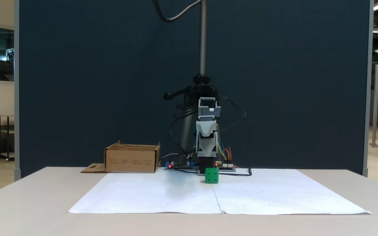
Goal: Grasp a green dice and put it in the bin.
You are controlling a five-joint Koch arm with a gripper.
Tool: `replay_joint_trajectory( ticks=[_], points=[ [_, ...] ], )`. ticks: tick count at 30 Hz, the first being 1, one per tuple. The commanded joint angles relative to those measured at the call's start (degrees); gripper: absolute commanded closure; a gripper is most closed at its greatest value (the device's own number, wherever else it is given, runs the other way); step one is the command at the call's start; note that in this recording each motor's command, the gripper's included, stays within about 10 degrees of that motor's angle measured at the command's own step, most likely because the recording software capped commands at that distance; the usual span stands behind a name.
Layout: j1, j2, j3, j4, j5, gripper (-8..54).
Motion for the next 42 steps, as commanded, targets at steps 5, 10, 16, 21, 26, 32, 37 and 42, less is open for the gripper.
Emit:
replay_joint_trajectory(
  ticks=[5, 10, 16, 21, 26, 32, 37, 42],
  points=[
    [-2.5, 5.7, -8.3, 20.9, 10.9, 2.7],
    [-2.8, 5.6, -13.3, 28.3, 14.0, 2.8],
    [-0.5, 5.6, -14.8, 32.7, 14.1, 2.8],
    [1.1, 5.9, -14.8, 42.2, 13.5, 2.6],
    [0.9, 6.1, -11.2, 47.1, 13.3, 1.8],
    [0.8, 6.7, -5.4, 46.9, 13.1, 1.4],
    [-1.0, 6.8, -2.2, 45.6, 13.2, 1.5],
    [-3.3, 6.7, -0.4, 42.5, 13.1, 1.5]
  ],
)
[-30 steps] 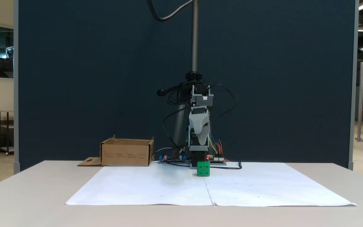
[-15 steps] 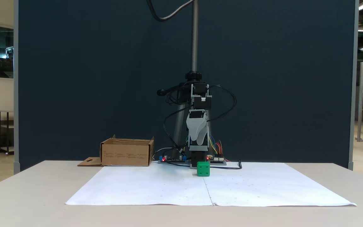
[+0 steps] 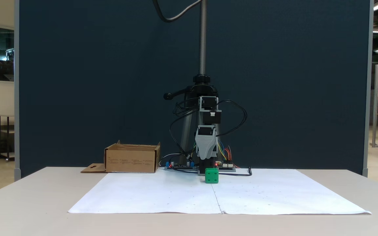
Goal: Grasp a green dice and put it in the bin.
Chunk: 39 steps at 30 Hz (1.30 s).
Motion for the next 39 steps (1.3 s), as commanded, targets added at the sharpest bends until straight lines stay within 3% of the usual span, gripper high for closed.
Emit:
replay_joint_trajectory(
  ticks=[1, 23, 39],
  points=[
    [-1.2, 6.6, -0.1, -1.3, 3.6, 1.5],
    [-6.2, 3.6, 6.7, -14.9, 0.0, 1.9],
    [-7.8, -8.3, 8.5, -18.8, -4.0, 1.8]
  ],
)
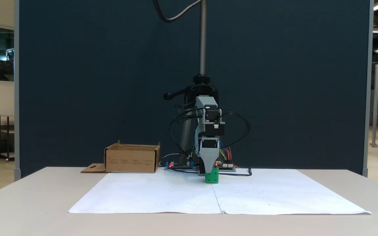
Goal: Grasp a green dice and put it in the bin.
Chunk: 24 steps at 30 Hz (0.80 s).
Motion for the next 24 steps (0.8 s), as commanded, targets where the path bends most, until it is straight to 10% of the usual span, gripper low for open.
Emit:
replay_joint_trajectory(
  ticks=[1, 24],
  points=[
    [-1.2, 0.6, -0.6, -1.6, -4.4, 1.8],
    [-1.4, -11.6, -0.5, -7.3, -5.6, 1.6]
  ],
)
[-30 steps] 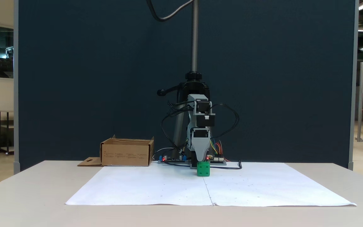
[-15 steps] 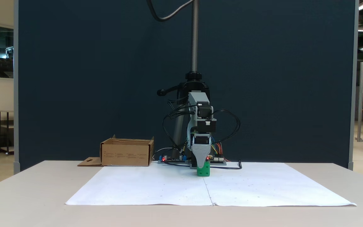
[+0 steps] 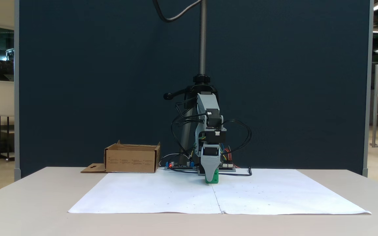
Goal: Grasp a green dice and put it in the bin.
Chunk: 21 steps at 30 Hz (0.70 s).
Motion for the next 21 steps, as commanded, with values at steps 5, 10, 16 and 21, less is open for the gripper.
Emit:
replay_joint_trajectory(
  ticks=[5, 10, 16, 21],
  points=[
    [-1.5, -1.7, -0.5, -2.1, -3.5, 2.5],
    [-1.7, -2.6, -0.5, -2.2, -3.5, 4.8],
    [-1.8, -2.9, -0.4, -2.5, -3.5, 7.6],
    [-1.4, -2.9, -0.4, -3.1, -3.5, 10.6]
  ],
)
